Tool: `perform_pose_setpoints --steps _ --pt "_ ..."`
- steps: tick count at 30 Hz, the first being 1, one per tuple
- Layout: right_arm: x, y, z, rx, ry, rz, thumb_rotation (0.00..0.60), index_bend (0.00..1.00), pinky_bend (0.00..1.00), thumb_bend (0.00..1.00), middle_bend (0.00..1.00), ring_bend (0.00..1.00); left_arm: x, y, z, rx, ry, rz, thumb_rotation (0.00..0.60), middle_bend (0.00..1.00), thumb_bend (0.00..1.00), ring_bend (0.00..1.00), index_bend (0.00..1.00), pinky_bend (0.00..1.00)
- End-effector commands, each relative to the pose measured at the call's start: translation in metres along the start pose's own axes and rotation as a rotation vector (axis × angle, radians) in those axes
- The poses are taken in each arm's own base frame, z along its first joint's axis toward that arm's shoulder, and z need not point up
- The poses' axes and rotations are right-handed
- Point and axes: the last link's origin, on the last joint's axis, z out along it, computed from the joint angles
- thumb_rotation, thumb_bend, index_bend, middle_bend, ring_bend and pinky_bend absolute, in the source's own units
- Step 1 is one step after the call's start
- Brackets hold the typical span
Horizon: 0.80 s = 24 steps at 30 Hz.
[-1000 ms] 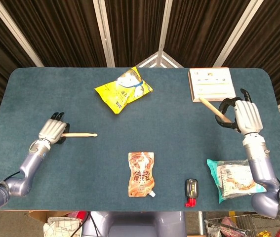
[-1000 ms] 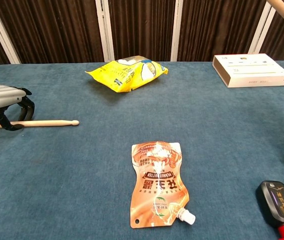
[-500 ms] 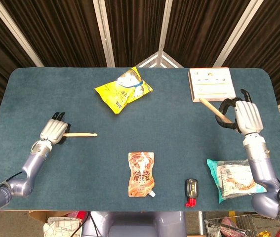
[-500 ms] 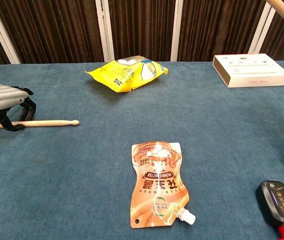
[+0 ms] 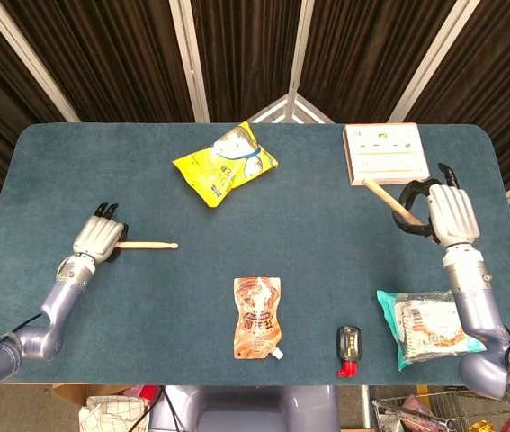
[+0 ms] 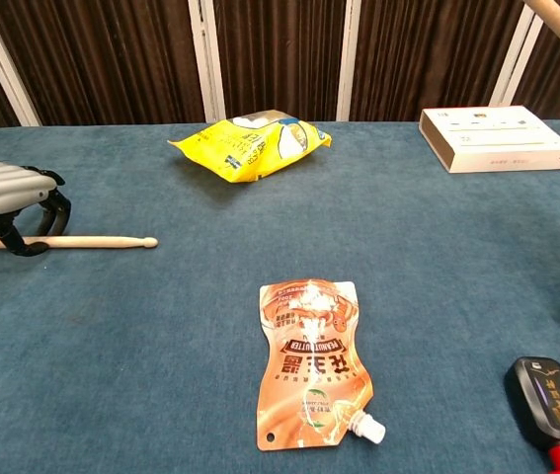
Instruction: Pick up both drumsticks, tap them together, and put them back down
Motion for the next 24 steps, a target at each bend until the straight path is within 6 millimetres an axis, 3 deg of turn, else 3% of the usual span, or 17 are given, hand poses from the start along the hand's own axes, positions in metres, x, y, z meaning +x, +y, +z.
perform_pose_setpoints --steps 1,11,24 --pt "-0.001 -0.001 0.001 0.001 -0.001 0.001 0.6 0.69 0.0 0.45 0.62 0.39 0.001 -0.001 -0.001 0.001 0.005 -0.005 0.6 0.62 0.58 0.07 0.65 0.0" --pt "0.0 0.0 0.0 -0.002 0.003 0.001 0.6 0.69 0.0 0.45 0.62 0.39 -0.001 -0.005 -0.002 0.014 0.023 -0.025 0.6 0.66 0.58 0.1 0.68 0.0" --pt "-0.001 -0.006 0.002 0.008 -0.001 -0.008 0.6 0.69 0.0 0.45 0.62 0.39 0.025 -0.009 -0.012 -0.031 0.181 -0.134 0.6 0.66 0.59 0.1 0.69 0.0"
